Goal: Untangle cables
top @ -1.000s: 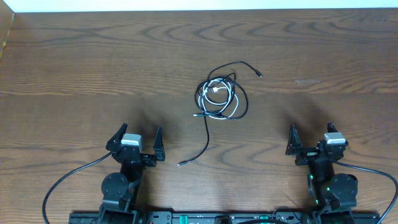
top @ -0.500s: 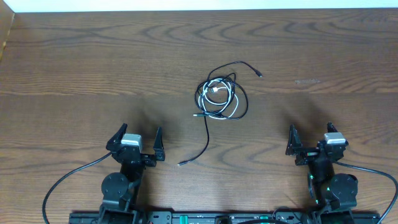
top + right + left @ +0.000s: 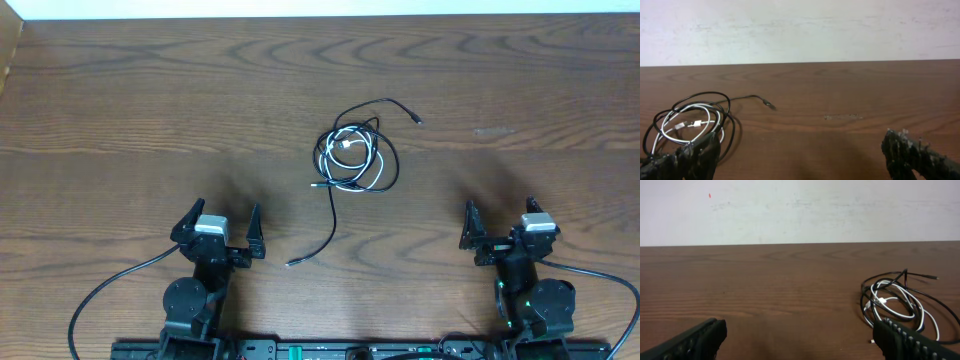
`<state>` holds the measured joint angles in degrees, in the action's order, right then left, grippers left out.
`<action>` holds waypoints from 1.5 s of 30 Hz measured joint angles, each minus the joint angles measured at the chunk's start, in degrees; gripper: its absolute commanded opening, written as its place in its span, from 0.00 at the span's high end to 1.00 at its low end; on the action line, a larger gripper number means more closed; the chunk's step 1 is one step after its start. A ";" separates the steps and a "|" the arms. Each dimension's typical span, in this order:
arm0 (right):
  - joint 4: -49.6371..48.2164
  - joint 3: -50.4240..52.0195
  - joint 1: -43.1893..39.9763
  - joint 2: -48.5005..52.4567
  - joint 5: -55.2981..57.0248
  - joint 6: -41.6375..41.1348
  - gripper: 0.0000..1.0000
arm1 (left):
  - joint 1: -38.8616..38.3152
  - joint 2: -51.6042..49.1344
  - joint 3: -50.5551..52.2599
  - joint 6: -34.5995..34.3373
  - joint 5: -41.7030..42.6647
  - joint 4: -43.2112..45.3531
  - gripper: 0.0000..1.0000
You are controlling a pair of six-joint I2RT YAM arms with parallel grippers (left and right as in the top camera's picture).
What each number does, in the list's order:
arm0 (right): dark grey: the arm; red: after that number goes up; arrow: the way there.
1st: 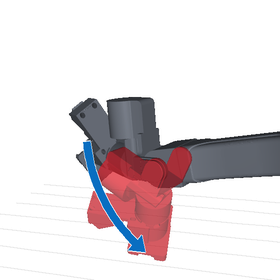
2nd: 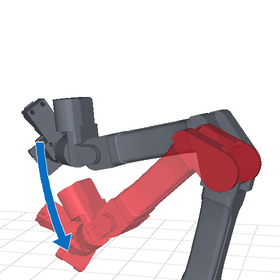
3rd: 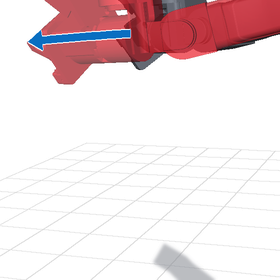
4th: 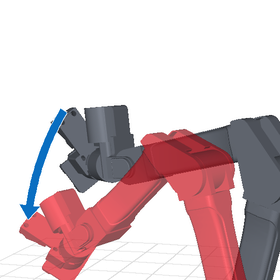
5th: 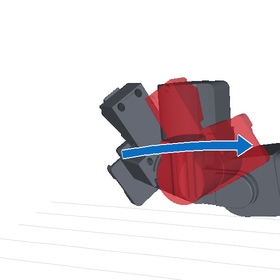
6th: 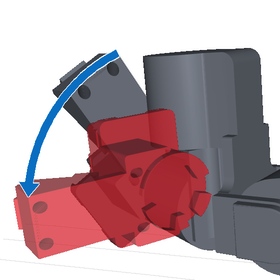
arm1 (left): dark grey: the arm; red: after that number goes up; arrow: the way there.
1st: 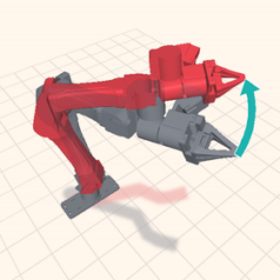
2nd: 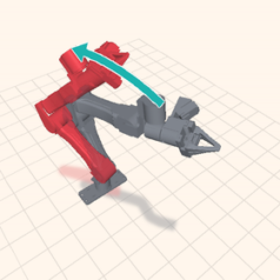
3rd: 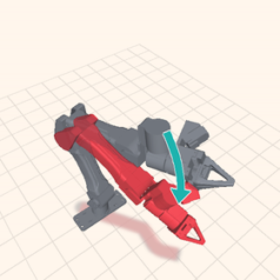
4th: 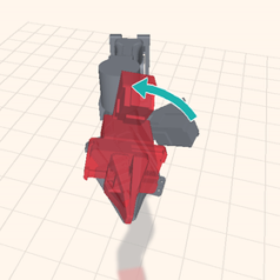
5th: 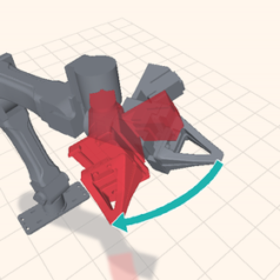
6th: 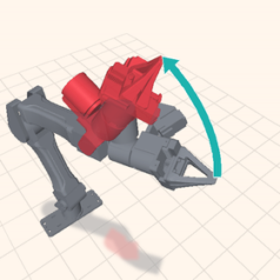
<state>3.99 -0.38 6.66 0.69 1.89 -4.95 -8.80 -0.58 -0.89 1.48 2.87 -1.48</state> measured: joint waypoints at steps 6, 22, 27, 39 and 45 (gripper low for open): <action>0.00 0.00 0.00 0.00 0.00 0.00 0.01 | 0.00 0.00 0.00 0.00 0.00 0.00 0.01; 0.00 0.00 0.00 0.00 0.00 0.00 0.01 | -0.02 0.00 -0.02 0.00 0.00 0.00 0.01; -0.02 0.00 0.00 0.00 0.00 0.00 0.01 | -0.02 0.00 -0.02 0.00 0.00 0.02 0.01; -4.00 0.00 0.00 0.00 0.70 0.00 0.01 | 0.00 -0.31 -0.20 -2.62 -0.02 -0.31 0.01; -4.35 -0.02 0.00 0.00 1.60 -0.31 0.01 | -0.02 -5.11 -2.89 -5.22 -0.07 -5.99 0.01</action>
<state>-0.36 -0.40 6.66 0.69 3.49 -5.26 -8.82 -5.69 -3.77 -3.75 2.81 -7.46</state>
